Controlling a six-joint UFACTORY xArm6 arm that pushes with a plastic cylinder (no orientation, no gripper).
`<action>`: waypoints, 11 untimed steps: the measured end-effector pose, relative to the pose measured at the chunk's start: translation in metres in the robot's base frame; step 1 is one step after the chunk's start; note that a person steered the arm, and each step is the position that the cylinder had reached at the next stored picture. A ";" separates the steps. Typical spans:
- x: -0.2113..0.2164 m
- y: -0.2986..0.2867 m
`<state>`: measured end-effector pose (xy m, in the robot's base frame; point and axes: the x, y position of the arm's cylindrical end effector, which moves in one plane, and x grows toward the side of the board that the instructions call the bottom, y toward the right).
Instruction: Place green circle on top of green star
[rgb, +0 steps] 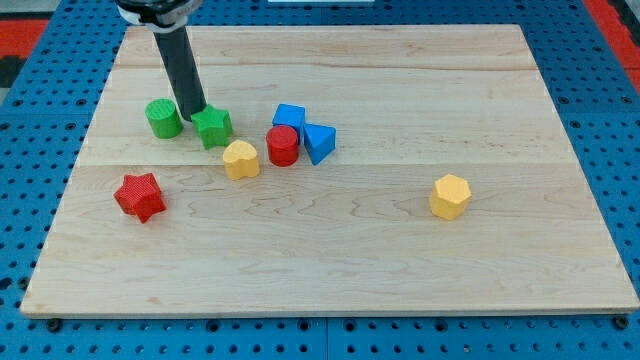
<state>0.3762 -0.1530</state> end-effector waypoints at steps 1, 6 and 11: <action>0.023 0.023; -0.061 -0.097; -0.009 -0.030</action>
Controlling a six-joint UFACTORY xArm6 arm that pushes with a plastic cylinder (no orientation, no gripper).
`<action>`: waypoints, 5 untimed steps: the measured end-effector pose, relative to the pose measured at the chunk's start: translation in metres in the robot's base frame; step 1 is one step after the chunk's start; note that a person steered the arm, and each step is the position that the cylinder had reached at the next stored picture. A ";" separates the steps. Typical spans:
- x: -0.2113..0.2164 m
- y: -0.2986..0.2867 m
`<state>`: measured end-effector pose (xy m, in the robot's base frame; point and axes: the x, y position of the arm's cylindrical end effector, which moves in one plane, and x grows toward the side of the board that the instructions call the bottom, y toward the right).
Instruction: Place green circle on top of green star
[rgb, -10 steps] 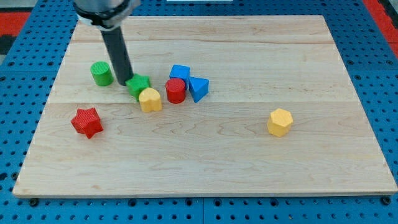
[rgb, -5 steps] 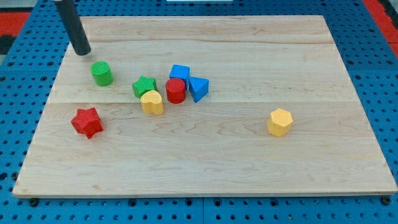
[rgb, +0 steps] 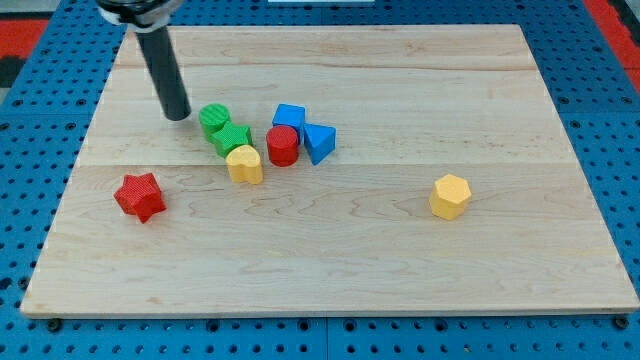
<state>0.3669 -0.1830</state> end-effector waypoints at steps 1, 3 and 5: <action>0.025 0.041; 0.025 0.037; 0.018 0.062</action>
